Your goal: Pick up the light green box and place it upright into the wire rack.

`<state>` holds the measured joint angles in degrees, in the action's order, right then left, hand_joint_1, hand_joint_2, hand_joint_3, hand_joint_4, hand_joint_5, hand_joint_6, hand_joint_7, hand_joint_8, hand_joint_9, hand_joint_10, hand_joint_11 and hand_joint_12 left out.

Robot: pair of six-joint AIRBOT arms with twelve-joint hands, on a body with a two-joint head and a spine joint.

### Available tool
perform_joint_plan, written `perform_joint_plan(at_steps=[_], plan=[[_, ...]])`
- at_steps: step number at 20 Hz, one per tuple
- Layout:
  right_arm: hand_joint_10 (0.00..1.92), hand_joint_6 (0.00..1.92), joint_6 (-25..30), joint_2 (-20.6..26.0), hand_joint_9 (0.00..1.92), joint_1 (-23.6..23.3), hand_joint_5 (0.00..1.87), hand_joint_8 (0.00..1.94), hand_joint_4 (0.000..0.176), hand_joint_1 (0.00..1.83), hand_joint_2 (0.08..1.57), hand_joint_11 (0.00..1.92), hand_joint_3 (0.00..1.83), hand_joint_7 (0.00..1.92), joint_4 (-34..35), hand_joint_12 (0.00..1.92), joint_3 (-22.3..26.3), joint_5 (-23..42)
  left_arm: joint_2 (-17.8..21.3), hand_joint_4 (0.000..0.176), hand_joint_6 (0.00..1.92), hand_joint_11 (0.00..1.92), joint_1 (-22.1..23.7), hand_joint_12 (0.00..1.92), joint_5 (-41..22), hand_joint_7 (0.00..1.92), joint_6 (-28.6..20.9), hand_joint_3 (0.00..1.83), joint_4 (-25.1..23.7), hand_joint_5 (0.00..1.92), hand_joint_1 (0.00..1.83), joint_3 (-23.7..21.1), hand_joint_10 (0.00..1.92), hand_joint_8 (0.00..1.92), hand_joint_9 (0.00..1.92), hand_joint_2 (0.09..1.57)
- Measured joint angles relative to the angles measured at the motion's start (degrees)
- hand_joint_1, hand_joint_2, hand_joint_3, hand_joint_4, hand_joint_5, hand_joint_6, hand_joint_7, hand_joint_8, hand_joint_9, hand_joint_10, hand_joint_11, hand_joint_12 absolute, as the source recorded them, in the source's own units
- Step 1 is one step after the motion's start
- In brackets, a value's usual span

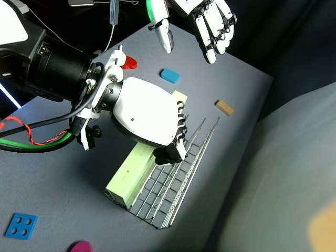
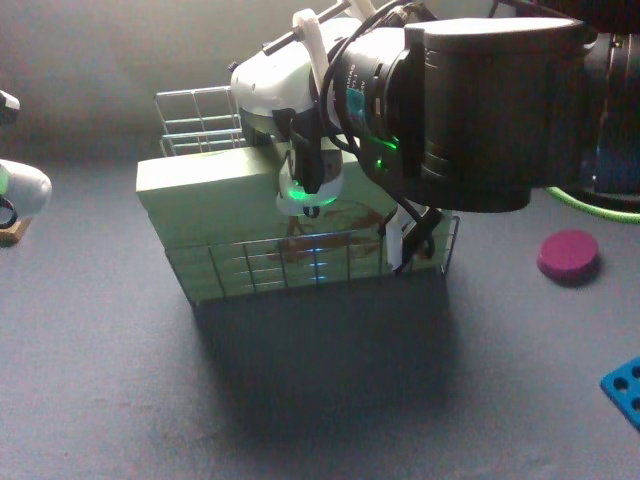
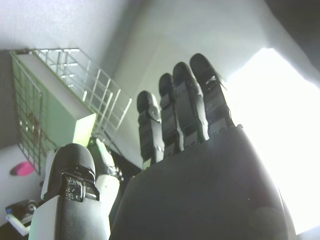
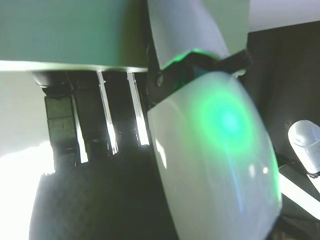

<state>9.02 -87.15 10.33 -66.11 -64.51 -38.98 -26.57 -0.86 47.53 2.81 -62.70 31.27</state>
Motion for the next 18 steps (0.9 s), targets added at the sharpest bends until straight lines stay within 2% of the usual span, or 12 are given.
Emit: perform_joint_plan(at_steps=[1, 3, 4, 5, 7, 8, 10, 11, 16, 17, 18], plan=[[1.1, 1.24, -0.02, 0.0, 0.63, 0.0, 0.71, 1.31, 0.0, 1.19, 1.22, 0.54, 0.0, 0.87, 0.04, 1.52, 0.0, -0.04, 0.0, 0.091, 0.0, 0.0, 0.0, 0.61, 0.02, 0.26, 0.0, 0.0, 0.0, 0.3, 0.17, 0.0, 0.0, 0.0, 0.23, 1.23], [1.03, 1.36, 0.0, 0.17, 0.56, 0.0, 0.64, 1.38, 0.0, 1.16, 1.25, 0.5, 0.0, 0.82, 0.13, 1.51, 0.0, -0.04, 0.0, 0.091, 0.0, 0.0, 0.17, 0.62, 0.2, 0.26, 0.07, 0.0, 0.04, 0.3, 0.17, -0.26, 0.0, 0.0, 0.23, 1.23], [0.96, 0.78, 0.0, 0.31, 0.54, 0.0, 0.59, 0.87, 0.0, 1.06, 1.17, 0.47, 0.0, 0.67, 0.26, 1.47, 0.0, -0.04, 0.0, 0.091, 0.0, 0.0, 0.17, 0.63, 0.2, 0.26, 0.09, 0.0, 0.04, 0.31, 0.17, -0.39, 0.0, 0.0, 0.24, 1.23], [0.84, 0.44, 0.0, 0.46, 0.54, 0.0, 0.63, 0.55, 0.0, 1.02, 1.15, 0.44, 0.0, 0.67, 0.44, 1.42, 0.02, -0.02, 0.0, 0.09, 0.0, 0.0, 0.17, 0.63, 0.15, 0.26, 0.09, 0.0, 0.24, 0.31, 0.17, -0.42, 0.0, 0.0, 0.24, 1.23], [0.56, 0.13, -0.02, 1.07, 0.56, -0.02, 0.69, 0.17, 0.0, 0.93, 1.12, 0.34, 0.0, 0.7, 0.17, 1.36, 0.22, 0.09, 0.0, 0.091, 0.0, 0.0, 0.2, 0.64, 0.2, 0.26, 0.09, 0.0, 0.17, 0.31, 0.17, -0.42, 0.0, 0.0, 0.24, 1.23], [0.4, 0.05, 0.0, 1.62, 0.56, -0.13, 0.63, 0.06, 0.0, 0.87, 1.14, 0.27, 0.0, 0.68, -0.02, 1.34, 0.61, 0.04, 0.0, 0.091, 0.0, 0.0, 0.59, 0.64, 0.42, 0.26, 0.11, 0.0, 0.22, 0.31, 0.17, -0.42, 0.0, 0.0, 0.24, 1.23], [0.13, 0.0, -0.02, 2.4, 0.53, -0.39, 0.54, 0.0, 0.0, 0.78, 1.14, 0.17, 0.0, 0.6, 0.13, 1.26, 1.62, 0.2, 0.0, 0.09, 0.0, 0.0, 0.61, 0.65, 0.42, 0.27, 0.11, 0.0, 0.13, 0.31, 0.17, -0.44, 0.0, 0.0, 0.24, 1.23], [0.08, 0.0, -0.04, 2.73, 0.49, -0.57, 0.5, 0.0, 0.0, 0.75, 1.13, 0.13, 0.0, 0.55, 0.04, 1.24, 2.16, 0.35, 0.0, 0.09, 0.0, 0.0, 0.7, 0.65, 0.52, 0.27, 0.13, 0.0, 0.17, 0.31, 0.16, -0.76, 0.0, 0.0, 0.24, 1.23], [0.0, 0.0, 0.02, 5.75, 0.36, -2.71, 0.39, 0.0, 0.0, 0.67, 1.03, 0.03, 0.0, 0.37, 0.48, 1.16, 5.77, 0.63, -0.13, 0.091, 0.0, 0.0, 1.36, 0.65, -0.17, 0.27, 0.42, 0.0, -0.26, 0.31, 0.16, -1.46, 0.0, 0.0, 0.24, 1.23], [0.0, 0.0, 0.44, 9.68, 0.35, -5.01, 0.38, 0.0, 0.0, 0.66, 1.02, 0.03, 0.0, 0.36, 0.04, 1.16, 9.4, 0.31, -0.94, 0.091, 0.0, 0.0, 1.44, 0.65, 0.04, 0.27, 0.61, 0.0, 0.11, 0.31, 0.16, -2.08, 0.0, 0.0, 0.24, 1.23], [0.0, 0.0, 0.92, 11.65, 0.35, -5.99, 0.38, 0.0, 0.0, 0.66, 1.02, 0.03, 0.0, 0.36, -0.2, 1.16, 11.3, -0.07, -1.38, 0.091, 0.0, 0.0, 1.53, 0.65, -0.04, 0.27, 0.61, 0.0, 0.22, 0.31, 0.16, -2.05, 0.0, 0.0, 0.24, 1.23]])
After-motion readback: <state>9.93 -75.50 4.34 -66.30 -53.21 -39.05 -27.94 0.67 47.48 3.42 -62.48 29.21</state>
